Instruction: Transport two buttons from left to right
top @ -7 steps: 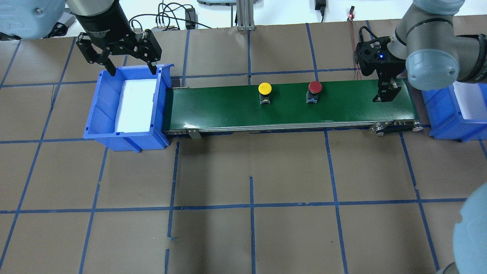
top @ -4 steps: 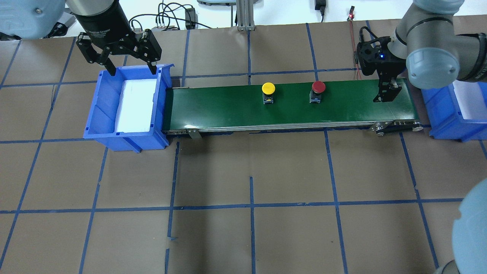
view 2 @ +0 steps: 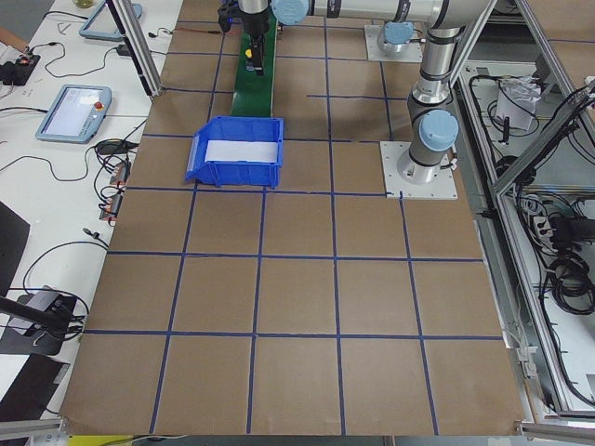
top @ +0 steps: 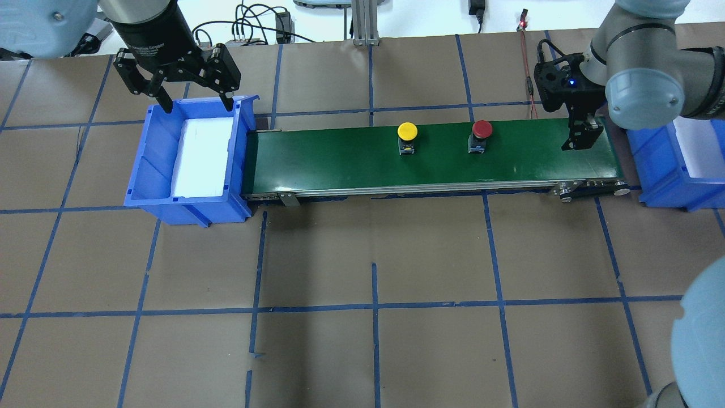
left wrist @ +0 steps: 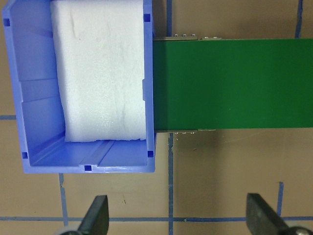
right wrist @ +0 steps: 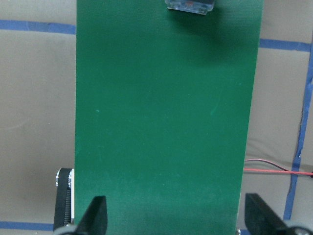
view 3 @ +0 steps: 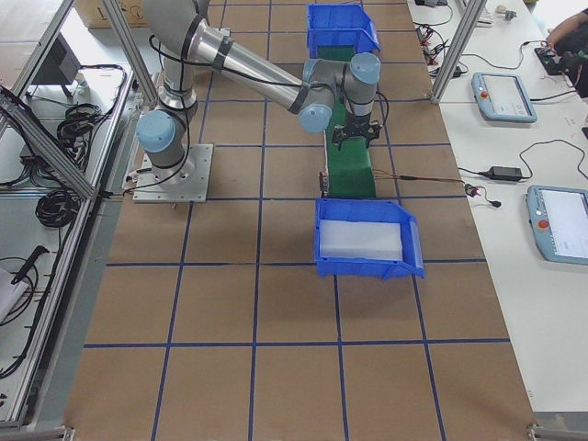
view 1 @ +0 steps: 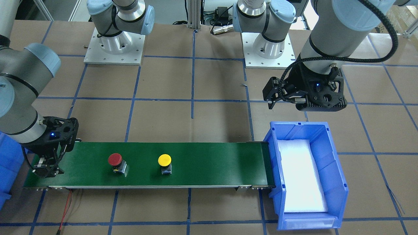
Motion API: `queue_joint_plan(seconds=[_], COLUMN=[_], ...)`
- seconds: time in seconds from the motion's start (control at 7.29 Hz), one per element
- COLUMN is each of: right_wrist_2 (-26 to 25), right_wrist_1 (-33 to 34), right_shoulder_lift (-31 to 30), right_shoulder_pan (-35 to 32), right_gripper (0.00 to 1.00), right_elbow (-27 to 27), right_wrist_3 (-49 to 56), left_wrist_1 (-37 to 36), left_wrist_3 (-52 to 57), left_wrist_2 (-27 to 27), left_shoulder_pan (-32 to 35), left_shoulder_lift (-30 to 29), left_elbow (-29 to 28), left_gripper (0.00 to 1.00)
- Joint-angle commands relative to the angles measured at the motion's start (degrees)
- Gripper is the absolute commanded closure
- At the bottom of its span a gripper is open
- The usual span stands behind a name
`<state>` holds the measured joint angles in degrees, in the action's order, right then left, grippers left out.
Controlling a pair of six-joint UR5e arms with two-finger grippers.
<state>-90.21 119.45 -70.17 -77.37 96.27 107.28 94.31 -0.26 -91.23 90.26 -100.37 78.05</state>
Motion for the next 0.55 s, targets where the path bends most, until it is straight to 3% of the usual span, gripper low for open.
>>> queue_joint_plan(seconds=[0.0,0.41], right_wrist_2=[-0.9,-0.7], right_wrist_1=[0.1,-0.7], right_shoulder_lift=[0.6,0.4], right_shoulder_pan=[0.0,0.0], right_gripper=[0.00,0.00], right_elbow=[-0.1,-0.2], right_wrist_3=[0.7,0.5], left_wrist_1=[0.0,0.0], left_wrist_3=[0.0,0.0], left_wrist_2=[0.0,0.0], left_shoulder_pan=[0.0,0.0], left_shoulder_lift=[0.0,0.0], left_elbow=[0.0,0.0], left_gripper=[0.00,0.00])
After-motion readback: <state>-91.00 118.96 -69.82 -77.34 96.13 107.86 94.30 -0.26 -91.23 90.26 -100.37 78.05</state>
